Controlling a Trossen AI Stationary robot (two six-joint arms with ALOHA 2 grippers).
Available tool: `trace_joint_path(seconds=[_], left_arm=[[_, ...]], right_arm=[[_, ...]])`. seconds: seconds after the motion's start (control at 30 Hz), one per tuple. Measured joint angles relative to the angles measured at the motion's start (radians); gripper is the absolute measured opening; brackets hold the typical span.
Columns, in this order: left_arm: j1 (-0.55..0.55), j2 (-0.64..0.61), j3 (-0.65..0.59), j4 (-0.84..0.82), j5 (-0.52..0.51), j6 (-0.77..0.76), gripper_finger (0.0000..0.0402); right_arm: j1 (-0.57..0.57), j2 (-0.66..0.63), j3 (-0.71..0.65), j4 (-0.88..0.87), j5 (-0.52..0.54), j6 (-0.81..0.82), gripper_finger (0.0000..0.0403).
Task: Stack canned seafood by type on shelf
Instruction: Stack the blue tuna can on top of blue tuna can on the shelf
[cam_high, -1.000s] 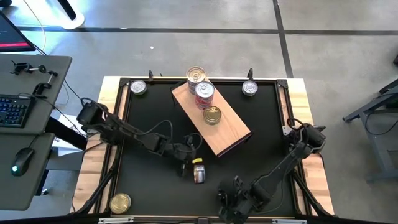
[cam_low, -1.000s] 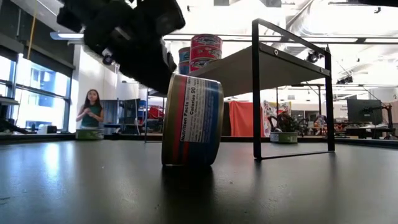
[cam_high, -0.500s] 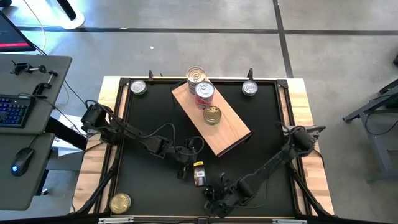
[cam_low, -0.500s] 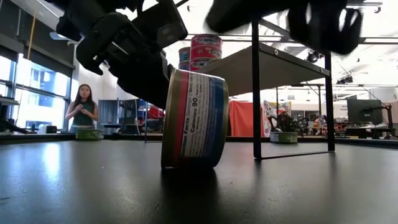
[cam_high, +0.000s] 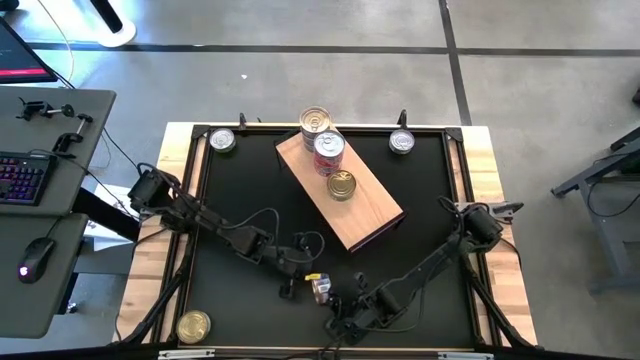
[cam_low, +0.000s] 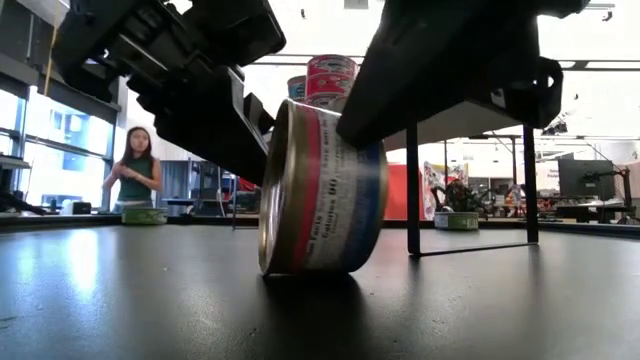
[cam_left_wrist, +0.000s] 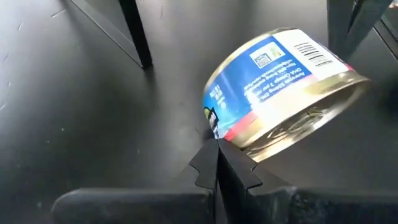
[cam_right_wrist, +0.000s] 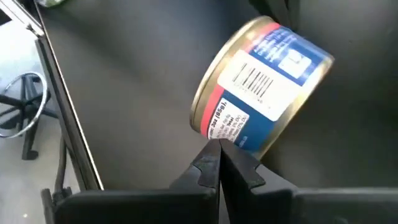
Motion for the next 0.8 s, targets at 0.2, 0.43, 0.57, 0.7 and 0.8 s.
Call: trace_joint_path(seconds=[0.2, 0.43, 0.57, 0.7, 0.8], left_arm=[[-0.019, 0.000, 0.000, -0.001, -0.005, -0.058, 0.0000], [-0.057, -0.001, 0.000, 0.001, -0.015, -0.203, 0.0000], [-0.097, -0.001, 0.000, -0.001, -0.050, -0.293, 0.0000], [-0.145, -0.002, 0.000, 0.000, -0.083, -0.370, 0.0000], [-0.181, -0.002, 0.000, -0.001, -0.114, -0.439, 0.0000]], right_arm=[[0.001, -0.001, 0.000, -0.020, -0.004, -0.003, 0.0000], [0.001, -0.002, 0.001, -0.032, -0.045, -0.047, 0.0000], [0.002, -0.002, 0.001, -0.036, -0.061, -0.090, 0.0000], [0.000, -0.002, 0.001, -0.048, -0.082, -0.128, 0.0000], [-0.006, -0.002, 0.002, -0.061, -0.089, -0.156, 0.0000]])
